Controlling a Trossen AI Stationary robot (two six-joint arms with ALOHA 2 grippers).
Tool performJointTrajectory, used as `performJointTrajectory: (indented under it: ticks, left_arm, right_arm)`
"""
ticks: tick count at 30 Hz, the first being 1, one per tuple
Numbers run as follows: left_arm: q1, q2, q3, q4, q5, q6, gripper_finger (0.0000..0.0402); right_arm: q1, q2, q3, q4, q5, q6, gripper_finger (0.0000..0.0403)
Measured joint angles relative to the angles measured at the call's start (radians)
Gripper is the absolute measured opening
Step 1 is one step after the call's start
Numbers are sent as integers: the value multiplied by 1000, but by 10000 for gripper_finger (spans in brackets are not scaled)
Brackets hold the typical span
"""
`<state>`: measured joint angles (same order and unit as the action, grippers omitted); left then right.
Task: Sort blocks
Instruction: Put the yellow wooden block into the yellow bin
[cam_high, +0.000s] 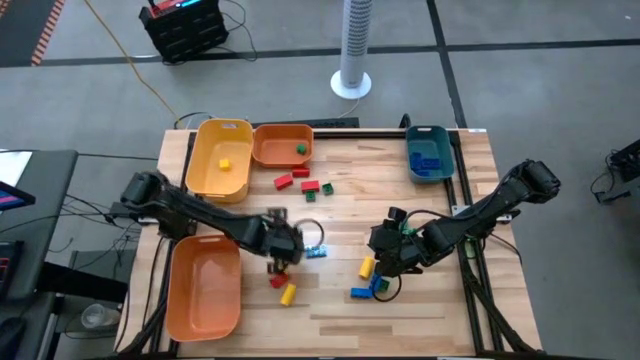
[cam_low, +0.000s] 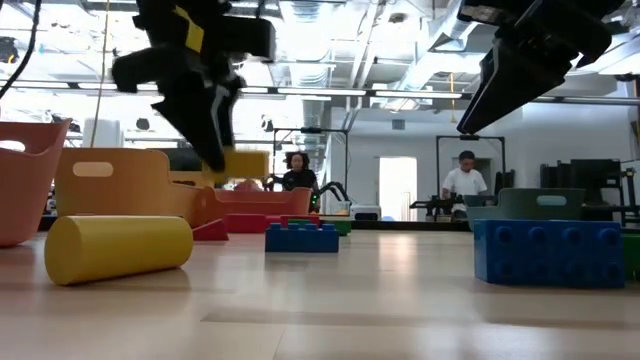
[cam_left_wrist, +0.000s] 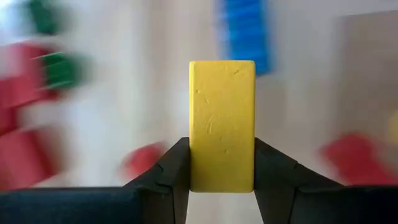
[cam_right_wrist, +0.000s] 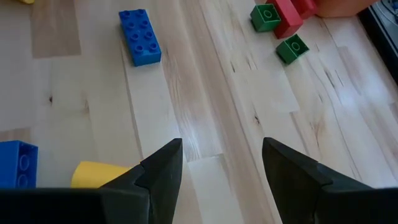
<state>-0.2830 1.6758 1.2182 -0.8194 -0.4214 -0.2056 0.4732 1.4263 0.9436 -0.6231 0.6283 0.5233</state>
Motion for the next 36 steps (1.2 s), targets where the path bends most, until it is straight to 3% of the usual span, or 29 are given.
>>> performJointTrajectory:
  ticks: [6, 11, 14, 18, 24, 31, 36]
  left_arm:
    - [75, -129, 0, -326, -301, -163, 127]
    - [222, -209, -9, -558, -387, -294, 128]
    - [351, -260, -55, -569, -388, -243, 128]
    - [555, -317, -114, -440, -316, -57, 129]
    - [848, -360, -146, -184, -96, 216, 129]
    - [1101, -283, -147, -104, 81, 321, 129]
    - [1190, -179, -148, -107, 110, 333, 130]
  right_arm:
    - [-4, 0, 0, 3, 0, 27, 230]
    - [-5, 0, 0, 13, 1, 27, 230]
    - [-5, 0, 0, 21, 2, 27, 230]
    - [-5, 0, 0, 33, 2, 26, 230]
    - [-5, 0, 0, 33, 3, 26, 230]
    - [-5, 0, 0, 33, 3, 10, 230]
    - [-5, 0, 0, 33, 3, 10, 230]
